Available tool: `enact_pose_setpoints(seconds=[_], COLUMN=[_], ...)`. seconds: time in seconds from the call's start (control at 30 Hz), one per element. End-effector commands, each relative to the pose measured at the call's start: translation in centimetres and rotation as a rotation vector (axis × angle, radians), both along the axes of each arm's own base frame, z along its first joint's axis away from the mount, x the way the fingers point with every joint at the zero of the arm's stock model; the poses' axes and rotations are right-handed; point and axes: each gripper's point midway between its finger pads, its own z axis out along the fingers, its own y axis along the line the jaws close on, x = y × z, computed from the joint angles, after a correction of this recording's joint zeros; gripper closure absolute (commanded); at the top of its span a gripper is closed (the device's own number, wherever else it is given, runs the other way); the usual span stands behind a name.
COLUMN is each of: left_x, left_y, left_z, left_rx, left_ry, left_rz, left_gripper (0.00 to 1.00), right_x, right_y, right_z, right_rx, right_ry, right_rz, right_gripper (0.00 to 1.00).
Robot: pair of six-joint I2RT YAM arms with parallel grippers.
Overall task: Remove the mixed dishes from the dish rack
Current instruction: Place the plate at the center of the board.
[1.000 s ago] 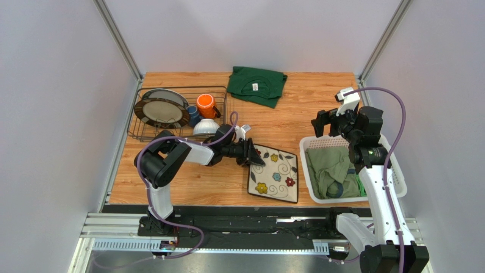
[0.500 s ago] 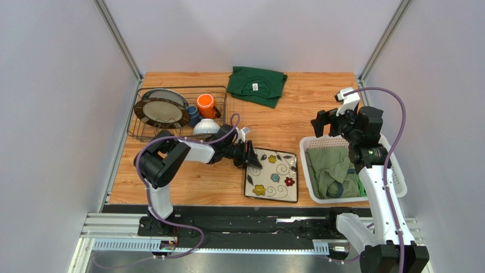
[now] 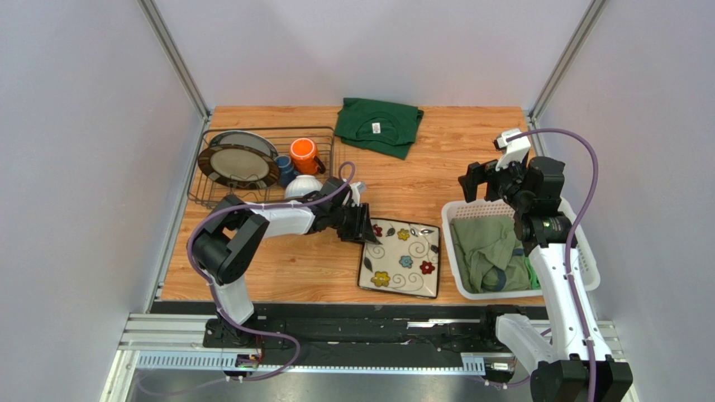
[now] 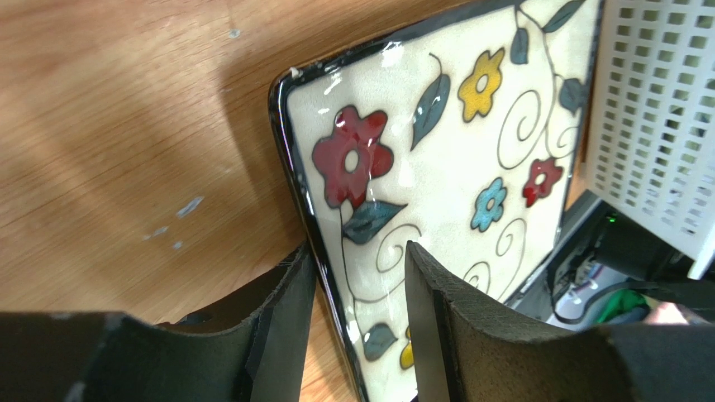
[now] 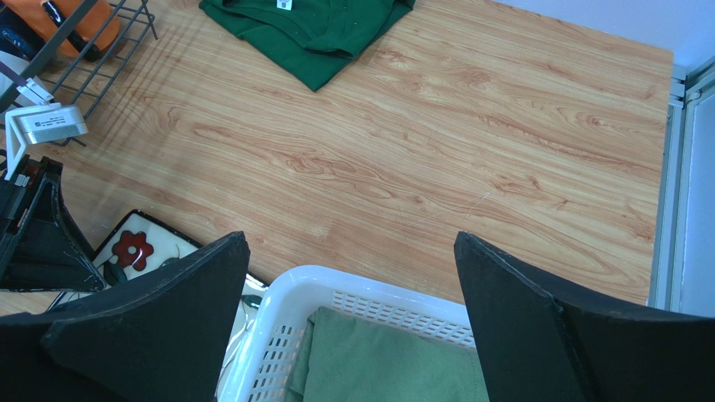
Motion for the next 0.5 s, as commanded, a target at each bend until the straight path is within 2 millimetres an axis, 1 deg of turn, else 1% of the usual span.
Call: enact_pose_setpoints(seconds=[0.0, 0.13, 0.23, 0.27, 0.33, 0.37, 0.43, 0.47], left_x=[1.4, 1.4, 1.6, 1.8, 1.9, 2.1, 2.3, 2.6], left_y=[-0.3, 0.0, 0.4, 0.5, 0.8, 1.1, 1.5, 1.7], left_z=[3.0, 3.3, 4.4, 5.3, 6.3, 7.4, 8.7, 10.2], left_rx=[0.007, 0.036, 0.048, 0.048, 0.052, 0.049, 0.051, 0.046], left_ry=[-0.122, -0.163, -0.220, -0.248, -0.295, -0.329, -0.384, -0.427], left_rz=[-0.015, -0.027, -0.027, -0.019, -0.028, -0.019, -0.030, -0.019], left_gripper=[0.49, 0.48, 0.49, 0.48, 0.49, 0.48, 0.48, 0.48], right_x=[0.1, 0.1, 0.1, 0.1, 0.1, 0.1, 0.0, 0.0], right_y=[-0.1, -0.1, -0.1, -0.1, -0.1, -0.1, 0.0, 0.0], right_z=[1.5, 1.5, 1.6, 1.7, 1.5, 1.6, 1.7, 1.6], right_rx=[-0.009, -0.009, -0.011, -0.011, -0.010, -0.009, -0.008, -0.008], right_ry=[-0.057, -0.059, -0.061, -0.064, -0.059, -0.060, -0.065, -0.060], right_rz=[0.008, 0.006, 0.007, 0.007, 0.008, 0.008, 0.011, 0.011], right_gripper=[0.01, 0.01, 0.01, 0.01, 0.01, 0.01, 0.01, 0.01])
